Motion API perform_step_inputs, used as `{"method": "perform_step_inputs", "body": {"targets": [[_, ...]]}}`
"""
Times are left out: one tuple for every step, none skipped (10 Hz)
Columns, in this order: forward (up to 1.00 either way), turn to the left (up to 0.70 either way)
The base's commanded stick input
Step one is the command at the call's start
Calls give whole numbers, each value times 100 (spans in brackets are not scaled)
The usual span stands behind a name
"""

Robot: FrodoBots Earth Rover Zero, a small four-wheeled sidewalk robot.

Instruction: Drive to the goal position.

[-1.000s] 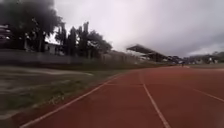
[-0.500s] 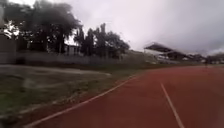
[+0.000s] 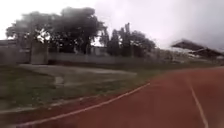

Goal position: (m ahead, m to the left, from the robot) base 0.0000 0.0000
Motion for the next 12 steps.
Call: {"method": "perform_step_inputs", "body": {"targets": [[0,70],[0,70],[0,70],[0,70],[0,70],[0,70],[0,70],[0,70],[0,70],[0,70],[0,70],[0,70]]}}
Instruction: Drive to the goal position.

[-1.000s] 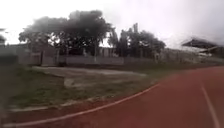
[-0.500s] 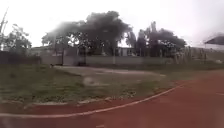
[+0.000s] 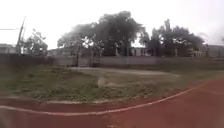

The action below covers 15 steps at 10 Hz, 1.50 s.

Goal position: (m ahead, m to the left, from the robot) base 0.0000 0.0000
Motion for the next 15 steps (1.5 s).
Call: {"method": "perform_step_inputs", "body": {"targets": [[0,70],[0,70],[0,40],[5,0],[55,0],[70,0],[70,0],[70,0],[70,0],[70,0],[70,0],[70,0],[70,0],[70,0],[70,0]]}}
